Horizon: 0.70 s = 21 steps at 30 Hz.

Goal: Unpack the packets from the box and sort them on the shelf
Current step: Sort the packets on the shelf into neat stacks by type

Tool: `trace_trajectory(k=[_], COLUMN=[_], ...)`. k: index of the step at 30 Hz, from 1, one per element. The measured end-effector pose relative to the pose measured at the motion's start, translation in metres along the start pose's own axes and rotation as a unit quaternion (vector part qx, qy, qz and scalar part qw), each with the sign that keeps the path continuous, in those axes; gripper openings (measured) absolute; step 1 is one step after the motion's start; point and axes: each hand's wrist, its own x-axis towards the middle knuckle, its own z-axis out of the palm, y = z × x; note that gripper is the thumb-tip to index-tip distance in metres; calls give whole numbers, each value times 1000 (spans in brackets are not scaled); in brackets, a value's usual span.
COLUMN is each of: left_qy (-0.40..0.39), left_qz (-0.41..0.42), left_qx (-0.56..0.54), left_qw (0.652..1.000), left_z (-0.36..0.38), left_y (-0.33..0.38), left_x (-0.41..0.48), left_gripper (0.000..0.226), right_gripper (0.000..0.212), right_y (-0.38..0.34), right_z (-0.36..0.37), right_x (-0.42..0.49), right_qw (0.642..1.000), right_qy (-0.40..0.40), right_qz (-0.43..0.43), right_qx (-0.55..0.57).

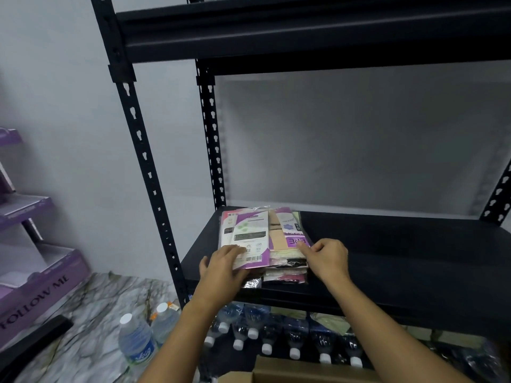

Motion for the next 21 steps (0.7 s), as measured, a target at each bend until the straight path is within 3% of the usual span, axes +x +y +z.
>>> trace_trajectory(k=[7, 11, 14, 18, 21], left_qy=[-10, -42, -36, 78, 95], left_qz=[-10, -15, -8, 33, 44], left_qx=[4, 20, 16, -25, -117], left_qw=[1000, 999, 999, 996, 988], left_z=[-3, -6, -6, -1, 7], left_y=[2, 5, 11, 38, 71], left_x=[-1, -3, -5, -12, -18], left_gripper=[52, 67, 72, 49, 35], right_gripper=[29, 40, 14, 11, 20], right_y=[-3, -4, 0, 7, 11], right_z=[-8, -15, -22, -35, -45], right_x=[-3, -4, -5, -14, -24], right_qw=[993, 969, 953, 928, 917], right_qy=[-16, -32, -56, -62, -61], right_qz=[82, 140, 161, 169, 157], right_qx=[84, 203, 252, 325, 360])
